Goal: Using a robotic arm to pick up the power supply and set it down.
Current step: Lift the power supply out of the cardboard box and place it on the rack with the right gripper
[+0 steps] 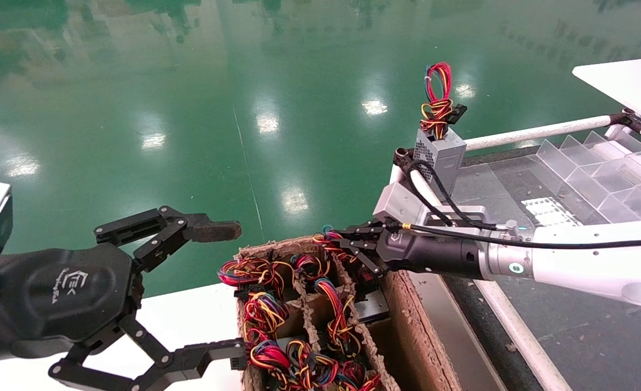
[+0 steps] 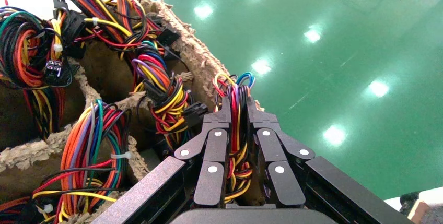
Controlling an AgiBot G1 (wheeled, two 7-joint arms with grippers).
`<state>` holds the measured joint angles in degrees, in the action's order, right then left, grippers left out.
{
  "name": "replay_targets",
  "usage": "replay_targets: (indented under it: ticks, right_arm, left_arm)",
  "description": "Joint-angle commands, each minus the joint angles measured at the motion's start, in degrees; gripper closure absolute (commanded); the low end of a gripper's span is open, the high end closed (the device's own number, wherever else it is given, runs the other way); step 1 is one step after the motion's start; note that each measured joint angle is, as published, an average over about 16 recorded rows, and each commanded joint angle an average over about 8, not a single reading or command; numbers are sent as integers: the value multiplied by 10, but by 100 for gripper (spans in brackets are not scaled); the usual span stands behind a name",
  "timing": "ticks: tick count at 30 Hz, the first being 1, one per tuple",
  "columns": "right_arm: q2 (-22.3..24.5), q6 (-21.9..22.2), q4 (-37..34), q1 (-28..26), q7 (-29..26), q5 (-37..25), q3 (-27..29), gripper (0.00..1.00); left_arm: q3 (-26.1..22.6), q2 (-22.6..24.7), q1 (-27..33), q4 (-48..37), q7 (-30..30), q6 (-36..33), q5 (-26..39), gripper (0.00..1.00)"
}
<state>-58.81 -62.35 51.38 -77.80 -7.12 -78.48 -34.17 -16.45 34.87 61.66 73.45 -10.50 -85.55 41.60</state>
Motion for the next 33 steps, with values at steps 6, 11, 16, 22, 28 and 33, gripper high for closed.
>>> replay_targets:
  ticks: [6, 11, 16, 22, 28, 33]
  right_arm:
    - [23, 12, 39, 8, -22, 12, 14, 100]
    - [54, 29, 99, 15, -46, 28, 35, 100]
    - [86, 51, 152, 12, -74, 39, 57, 100]
    - [101, 74, 171, -22, -110, 33, 73, 100]
    - [92, 84, 154, -77, -122, 27, 82, 100]
    - [67, 79, 106, -133, -106, 27, 86, 100]
  left_arm:
    - [0, 0, 0, 0, 0, 0, 0, 0]
    - [0, 0, 0, 0, 0, 0, 0, 0]
    - [-1, 0, 0, 0, 0, 0, 0, 0]
    - [-1, 0, 0, 0, 0, 0, -1, 0]
    - [-1, 0, 0, 0, 1, 0, -1, 0]
    - [-1, -1, 0, 0, 1, 1, -1, 0]
